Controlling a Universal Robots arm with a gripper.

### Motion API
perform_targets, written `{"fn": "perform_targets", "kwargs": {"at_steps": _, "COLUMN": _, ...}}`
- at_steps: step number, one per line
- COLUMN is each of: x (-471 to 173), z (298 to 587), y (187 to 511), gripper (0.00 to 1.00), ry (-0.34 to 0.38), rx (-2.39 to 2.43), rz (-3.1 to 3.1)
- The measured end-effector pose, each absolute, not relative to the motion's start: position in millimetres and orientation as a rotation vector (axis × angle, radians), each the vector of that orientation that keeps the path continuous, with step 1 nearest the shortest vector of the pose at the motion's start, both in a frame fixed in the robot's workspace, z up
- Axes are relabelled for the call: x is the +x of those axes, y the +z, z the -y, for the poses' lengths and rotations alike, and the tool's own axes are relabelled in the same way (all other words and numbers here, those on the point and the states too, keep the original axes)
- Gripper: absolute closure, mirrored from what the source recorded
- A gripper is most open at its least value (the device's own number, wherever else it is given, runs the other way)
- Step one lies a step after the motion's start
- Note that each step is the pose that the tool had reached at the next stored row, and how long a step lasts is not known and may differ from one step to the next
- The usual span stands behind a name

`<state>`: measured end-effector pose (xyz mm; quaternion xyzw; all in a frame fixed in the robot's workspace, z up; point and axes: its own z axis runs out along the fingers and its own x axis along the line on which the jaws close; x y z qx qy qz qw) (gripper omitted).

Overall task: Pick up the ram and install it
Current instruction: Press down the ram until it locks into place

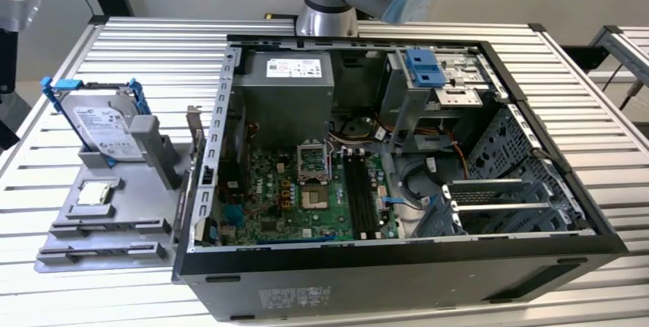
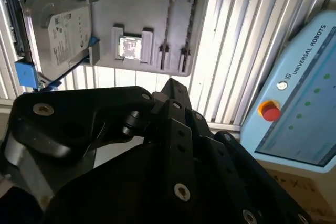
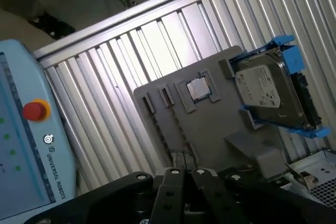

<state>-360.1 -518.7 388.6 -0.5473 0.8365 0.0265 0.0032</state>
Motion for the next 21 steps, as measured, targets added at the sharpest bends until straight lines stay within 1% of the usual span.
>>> {"fn": "perform_targets", "kwargs": {"at_steps": 21, "x": -360.1, "z": 518.7, "y": 388.5, "gripper": 1.00, "ry": 0.065, "rx": -2.171, "rz": -2.251}}
